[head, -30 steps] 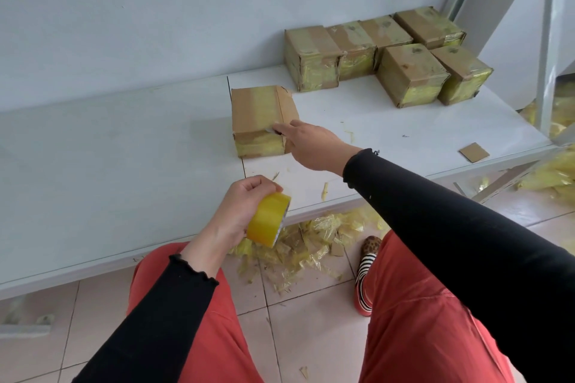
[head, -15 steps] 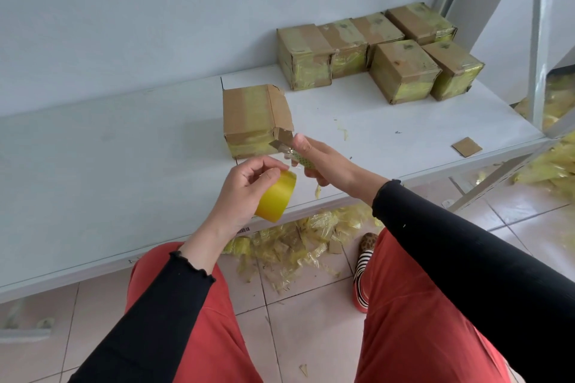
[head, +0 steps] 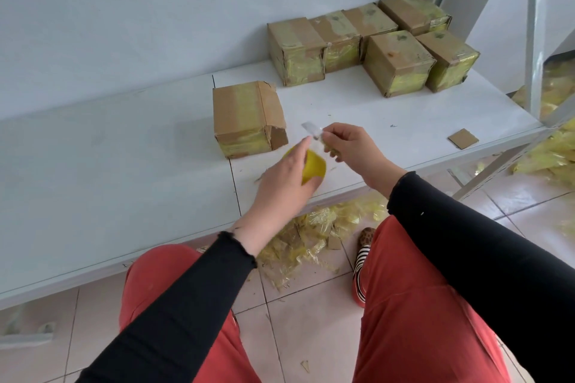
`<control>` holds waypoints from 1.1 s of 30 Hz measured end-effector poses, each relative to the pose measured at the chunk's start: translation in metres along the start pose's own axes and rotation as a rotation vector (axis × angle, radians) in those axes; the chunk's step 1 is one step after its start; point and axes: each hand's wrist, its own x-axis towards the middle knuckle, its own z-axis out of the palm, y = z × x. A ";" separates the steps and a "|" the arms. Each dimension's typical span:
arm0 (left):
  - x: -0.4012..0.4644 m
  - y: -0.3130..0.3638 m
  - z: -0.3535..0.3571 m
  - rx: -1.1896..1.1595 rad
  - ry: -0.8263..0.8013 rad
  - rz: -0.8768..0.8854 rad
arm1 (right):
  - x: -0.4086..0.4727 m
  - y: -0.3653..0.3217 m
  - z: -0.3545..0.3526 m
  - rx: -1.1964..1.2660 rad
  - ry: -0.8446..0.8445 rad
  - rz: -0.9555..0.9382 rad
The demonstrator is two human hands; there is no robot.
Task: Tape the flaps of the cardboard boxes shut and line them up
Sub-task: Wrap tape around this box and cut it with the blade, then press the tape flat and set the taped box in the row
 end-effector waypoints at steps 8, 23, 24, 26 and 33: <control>0.003 0.008 0.019 -0.074 -0.326 0.243 | 0.038 0.030 -0.064 -0.311 0.342 0.151; 0.074 -0.109 -0.092 0.112 0.040 -0.037 | 0.063 -0.052 0.083 -0.793 -0.039 -0.503; 0.077 -0.110 -0.088 0.135 0.010 -0.041 | 0.066 -0.049 0.089 -0.830 -0.061 -0.514; 0.078 -0.114 -0.082 0.131 0.007 -0.053 | 0.069 -0.040 0.096 -0.832 -0.056 -0.524; 0.073 -0.124 -0.068 0.248 0.055 0.033 | 0.068 -0.010 0.104 -0.783 0.042 -0.570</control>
